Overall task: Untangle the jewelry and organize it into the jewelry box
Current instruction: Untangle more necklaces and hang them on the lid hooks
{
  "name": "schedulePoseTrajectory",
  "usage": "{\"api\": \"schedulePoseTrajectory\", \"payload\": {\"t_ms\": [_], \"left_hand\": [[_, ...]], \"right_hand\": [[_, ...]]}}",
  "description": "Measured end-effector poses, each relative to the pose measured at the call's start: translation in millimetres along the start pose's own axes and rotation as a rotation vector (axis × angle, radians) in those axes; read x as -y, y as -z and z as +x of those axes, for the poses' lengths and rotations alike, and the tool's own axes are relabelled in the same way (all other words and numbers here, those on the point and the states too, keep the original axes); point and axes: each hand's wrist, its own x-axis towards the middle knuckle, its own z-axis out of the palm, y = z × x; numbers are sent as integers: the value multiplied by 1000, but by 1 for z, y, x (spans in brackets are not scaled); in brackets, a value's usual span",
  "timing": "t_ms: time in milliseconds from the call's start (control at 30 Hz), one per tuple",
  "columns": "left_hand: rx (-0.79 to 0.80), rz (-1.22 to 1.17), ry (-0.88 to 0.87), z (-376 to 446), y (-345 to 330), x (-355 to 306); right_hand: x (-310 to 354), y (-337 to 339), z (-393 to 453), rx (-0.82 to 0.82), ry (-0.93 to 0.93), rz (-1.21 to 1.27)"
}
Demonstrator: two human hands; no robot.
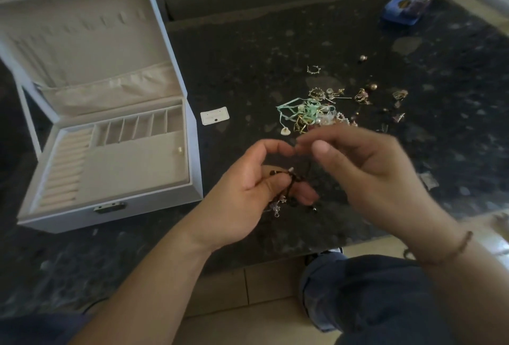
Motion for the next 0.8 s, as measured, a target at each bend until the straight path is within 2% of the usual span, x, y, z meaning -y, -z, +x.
{"api": "schedulePoseTrajectory", "payload": {"t_ms": [167,300,633,800], "left_hand": [[-11,140,-62,-2,3,1],[7,130,-81,-3,3,0],[-106,183,-92,-5,2,0],[-133,111,-105,-6,-1,-2]], "right_hand": [[-8,-2,3,89,-89,40],[-6,-3,3,270,-104,46],[-7,6,3,202,-223,246],[-1,2,2,205,-245,232]]}}
